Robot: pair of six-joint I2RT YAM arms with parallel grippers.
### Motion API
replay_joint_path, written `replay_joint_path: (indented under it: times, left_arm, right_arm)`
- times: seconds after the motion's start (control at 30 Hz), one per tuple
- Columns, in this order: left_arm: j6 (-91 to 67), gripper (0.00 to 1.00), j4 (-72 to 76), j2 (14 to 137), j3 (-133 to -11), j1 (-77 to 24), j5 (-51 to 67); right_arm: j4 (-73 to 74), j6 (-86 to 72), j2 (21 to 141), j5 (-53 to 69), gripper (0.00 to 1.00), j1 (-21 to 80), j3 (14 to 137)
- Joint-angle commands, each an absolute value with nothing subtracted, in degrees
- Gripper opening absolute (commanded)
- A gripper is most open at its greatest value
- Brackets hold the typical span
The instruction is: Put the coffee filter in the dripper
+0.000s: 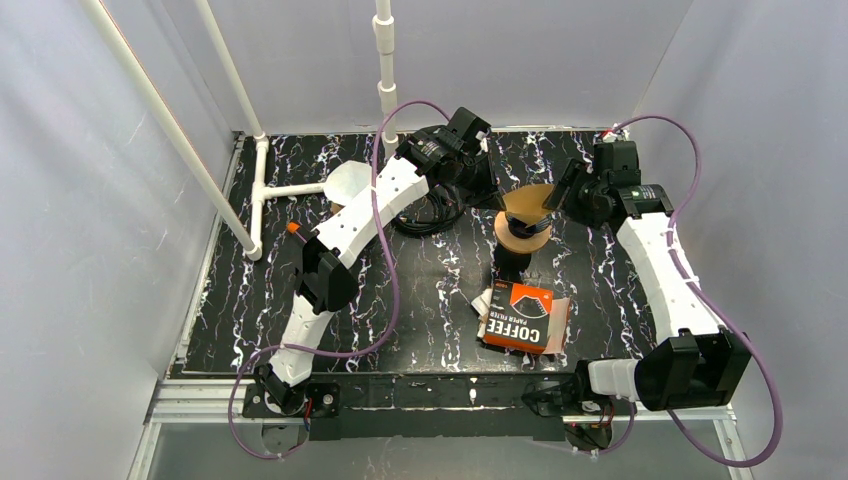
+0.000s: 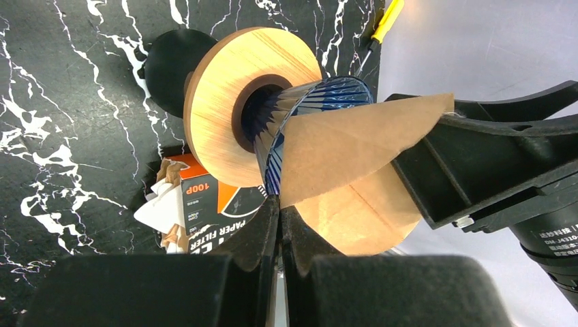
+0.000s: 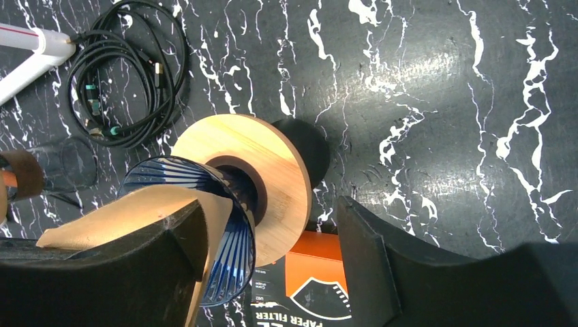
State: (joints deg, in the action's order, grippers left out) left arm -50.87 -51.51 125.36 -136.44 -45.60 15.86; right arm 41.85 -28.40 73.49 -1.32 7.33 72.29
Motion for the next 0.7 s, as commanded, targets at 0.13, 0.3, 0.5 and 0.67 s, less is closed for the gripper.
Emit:
replay_joint_path:
  times: [0.13, 0.3, 0.5, 0.67]
  left_arm:
    - [-49.67, 0.02, -53.69, 123.32, -136.14, -45.87, 13.48]
    - [-49.71, 0.03, -53.87, 123.37, -136.27, -45.81, 13.39]
    - [-49.93, 0.06, -53.88, 124.0, -136.82, -45.82, 14.21]
    - [-50.19, 0.17, -53.95, 124.35, -136.95, -45.88, 14.2]
  right_arm:
    - [42.51, -27.18, 71.06, -0.79, 0.73, 4.82, 73.3]
    - [42.42, -27.18, 70.59, -0.36, 0.74, 4.35, 72.53]
    - [41.44, -28.43, 70.67, 3.68, 0.75, 4.21, 71.71]
    - [40.43, -30.38, 70.36, 5.21, 0.74, 4.13, 69.81]
